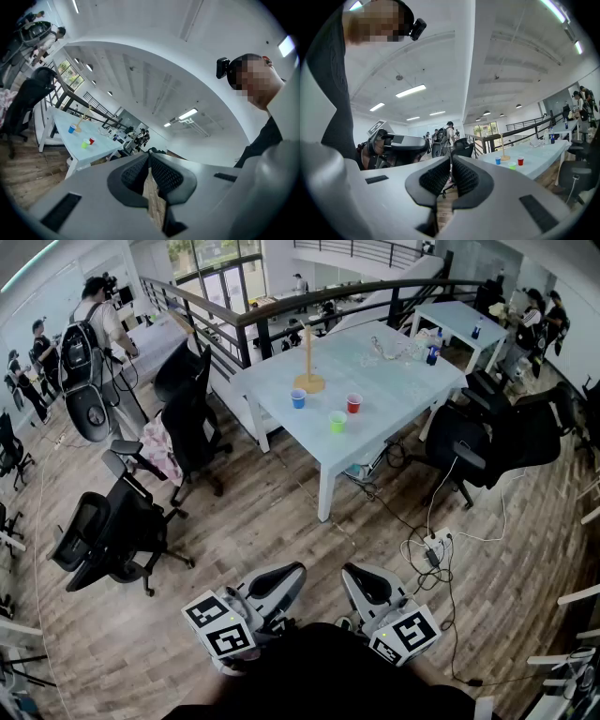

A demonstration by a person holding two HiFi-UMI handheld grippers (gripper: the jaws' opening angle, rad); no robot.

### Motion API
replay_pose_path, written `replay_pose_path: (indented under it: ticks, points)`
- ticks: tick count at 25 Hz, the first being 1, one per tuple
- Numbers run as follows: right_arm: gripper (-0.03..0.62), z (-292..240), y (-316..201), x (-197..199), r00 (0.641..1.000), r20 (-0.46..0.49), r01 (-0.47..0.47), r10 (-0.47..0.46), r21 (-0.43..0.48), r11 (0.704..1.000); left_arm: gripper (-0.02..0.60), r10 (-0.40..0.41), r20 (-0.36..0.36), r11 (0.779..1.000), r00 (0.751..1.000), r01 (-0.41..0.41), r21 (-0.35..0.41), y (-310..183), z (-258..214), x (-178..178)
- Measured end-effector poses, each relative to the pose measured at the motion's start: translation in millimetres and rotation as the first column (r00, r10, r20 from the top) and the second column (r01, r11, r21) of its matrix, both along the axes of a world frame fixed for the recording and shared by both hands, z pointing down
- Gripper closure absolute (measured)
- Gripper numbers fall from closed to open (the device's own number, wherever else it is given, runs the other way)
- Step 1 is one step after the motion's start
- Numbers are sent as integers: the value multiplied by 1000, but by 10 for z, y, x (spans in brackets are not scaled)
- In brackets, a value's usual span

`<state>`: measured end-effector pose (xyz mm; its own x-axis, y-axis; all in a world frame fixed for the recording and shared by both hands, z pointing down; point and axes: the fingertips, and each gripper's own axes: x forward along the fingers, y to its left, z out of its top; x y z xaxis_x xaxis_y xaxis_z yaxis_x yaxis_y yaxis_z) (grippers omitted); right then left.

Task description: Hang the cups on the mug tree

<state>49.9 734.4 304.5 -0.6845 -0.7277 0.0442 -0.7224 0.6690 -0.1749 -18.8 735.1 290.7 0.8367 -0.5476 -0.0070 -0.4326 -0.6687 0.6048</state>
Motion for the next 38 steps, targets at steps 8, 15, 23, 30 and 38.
replay_pose_path:
  ticks: [8, 15, 23, 30, 38]
  points:
    - [553, 221, 18, 364, 999, -30, 25, -26, -58, 998, 554, -2, -6, 1000, 1000, 2, -3, -15, 96, 361]
    - [551, 241, 66, 861, 997, -42, 57, -58, -42, 997, 554, -14, -11, 1000, 1000, 14, 10, 41, 124, 903]
    - [551, 283, -1, 1207, 997, 5, 80, -80, -75, 994, 554, -60, 10, 998, 998, 60, -5, 6, 91, 1169]
    - [551, 403, -210, 1232, 996, 25, 84, -82, -100, 991, 554, -47, 32, 999, 998, 47, -20, -209, 174, 1227]
    - [551, 484, -828, 1391, 1000, 19, -6, 9, -124, 992, 554, 34, 34, 999, 999, -33, -25, -856, 238, 1366]
